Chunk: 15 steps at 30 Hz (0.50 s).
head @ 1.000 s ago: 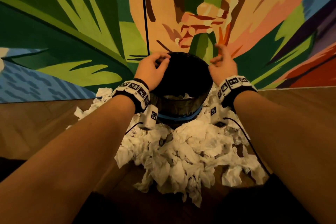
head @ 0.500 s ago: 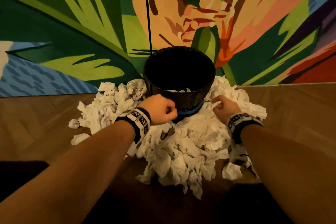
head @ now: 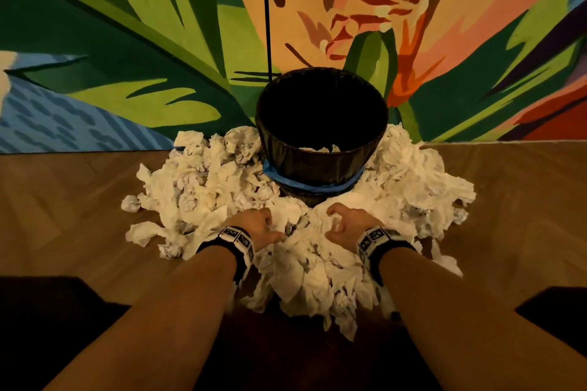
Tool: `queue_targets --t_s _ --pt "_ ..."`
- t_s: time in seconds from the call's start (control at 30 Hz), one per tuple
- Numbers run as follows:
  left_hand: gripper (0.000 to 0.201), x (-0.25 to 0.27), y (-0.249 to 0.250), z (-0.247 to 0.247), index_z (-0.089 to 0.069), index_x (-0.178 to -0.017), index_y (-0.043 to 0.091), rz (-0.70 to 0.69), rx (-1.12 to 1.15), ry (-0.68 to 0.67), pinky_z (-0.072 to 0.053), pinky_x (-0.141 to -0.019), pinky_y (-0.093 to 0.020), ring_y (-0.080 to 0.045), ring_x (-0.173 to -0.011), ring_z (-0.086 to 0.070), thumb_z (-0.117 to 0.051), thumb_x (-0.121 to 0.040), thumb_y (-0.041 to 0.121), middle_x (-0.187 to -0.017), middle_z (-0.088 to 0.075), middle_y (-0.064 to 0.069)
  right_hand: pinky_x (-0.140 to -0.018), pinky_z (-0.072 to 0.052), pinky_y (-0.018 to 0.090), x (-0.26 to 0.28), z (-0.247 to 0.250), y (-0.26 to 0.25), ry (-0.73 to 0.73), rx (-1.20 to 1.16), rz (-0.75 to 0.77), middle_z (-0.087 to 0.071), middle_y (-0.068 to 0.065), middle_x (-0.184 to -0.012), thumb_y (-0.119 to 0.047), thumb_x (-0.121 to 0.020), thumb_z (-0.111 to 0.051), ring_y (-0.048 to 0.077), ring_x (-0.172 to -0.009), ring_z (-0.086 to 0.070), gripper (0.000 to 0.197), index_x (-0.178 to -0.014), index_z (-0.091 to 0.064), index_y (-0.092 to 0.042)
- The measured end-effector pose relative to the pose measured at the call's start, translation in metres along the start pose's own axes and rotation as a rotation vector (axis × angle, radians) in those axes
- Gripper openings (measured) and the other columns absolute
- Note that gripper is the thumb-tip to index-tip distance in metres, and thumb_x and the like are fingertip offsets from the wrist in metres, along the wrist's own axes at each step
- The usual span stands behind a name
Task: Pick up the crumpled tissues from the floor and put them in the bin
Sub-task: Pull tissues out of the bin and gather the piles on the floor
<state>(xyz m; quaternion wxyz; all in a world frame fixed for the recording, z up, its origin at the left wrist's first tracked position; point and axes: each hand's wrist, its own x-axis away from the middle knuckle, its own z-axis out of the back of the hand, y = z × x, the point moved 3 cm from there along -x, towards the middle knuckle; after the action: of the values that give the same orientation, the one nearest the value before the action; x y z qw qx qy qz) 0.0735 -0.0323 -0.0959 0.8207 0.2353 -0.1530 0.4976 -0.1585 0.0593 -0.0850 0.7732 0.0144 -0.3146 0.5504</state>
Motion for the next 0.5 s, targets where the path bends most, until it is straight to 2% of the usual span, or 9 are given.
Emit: queue_targets --t_s 0.13,0.27,0.37,0.43,0.5 --pt "0.041 -0.001 -0.007 -0.015 -0.060 -0.113 0.026 0.059 0.102 0.009 -0.050 -0.085 -0.032 -0.021 -0.103 -0.058 -0.067 -0.083 0.054 -0.114 -0.063 0.000 -0.088 -0.053 0.034 -0.004 -0.008 -0.002 -0.001 -0.027 0.032 -0.067 -0.009 -0.105 -0.044 -0.086 -0.064 0.017 -0.097 -0.062 0.049 -0.130 -0.044 -0.041" --pt "0.025 -0.002 -0.005 -0.014 -0.067 -0.101 0.024 0.027 0.185 0.095 -0.045 -0.080 -0.027 -0.019 -0.093 -0.057 -0.066 -0.087 0.045 -0.107 -0.065 -0.002 -0.085 -0.051 0.031 -0.007 -0.006 -0.007 0.065 0.036 0.085 -0.066 -0.009 -0.104 -0.039 -0.091 -0.059 0.017 -0.096 -0.061 0.041 -0.131 -0.050 -0.041" --pt "0.022 0.003 0.000 -0.005 -0.060 -0.092 0.021 -0.022 0.270 0.237 -0.039 -0.073 -0.026 -0.019 -0.085 -0.053 -0.061 -0.090 0.043 -0.097 -0.057 -0.003 -0.085 -0.050 0.028 -0.011 0.000 -0.005 0.149 0.042 0.069 -0.068 -0.008 -0.106 -0.037 -0.094 -0.057 0.016 -0.098 -0.061 0.022 -0.114 -0.068 -0.038" --pt "0.024 0.008 0.003 0.000 -0.058 -0.101 0.013 -0.015 0.394 0.354 -0.040 -0.072 -0.028 -0.025 -0.087 -0.056 -0.057 -0.093 0.036 -0.096 -0.055 -0.005 -0.084 -0.051 0.026 -0.011 -0.001 -0.002 0.215 -0.053 0.045 -0.071 -0.009 -0.100 -0.035 -0.093 -0.059 0.016 -0.095 -0.063 0.015 -0.098 -0.073 -0.036" --pt "0.025 0.011 0.003 0.005 -0.054 -0.107 0.009 0.014 0.497 0.438 -0.039 -0.069 -0.028 -0.031 -0.084 -0.059 -0.051 -0.096 0.031 -0.090 -0.058 -0.008 -0.082 -0.053 0.029 -0.010 -0.003 0.001 0.256 -0.246 0.006 -0.071 -0.005 -0.091 -0.028 -0.093 -0.058 0.019 -0.089 -0.065 0.013 -0.089 -0.069 -0.034"
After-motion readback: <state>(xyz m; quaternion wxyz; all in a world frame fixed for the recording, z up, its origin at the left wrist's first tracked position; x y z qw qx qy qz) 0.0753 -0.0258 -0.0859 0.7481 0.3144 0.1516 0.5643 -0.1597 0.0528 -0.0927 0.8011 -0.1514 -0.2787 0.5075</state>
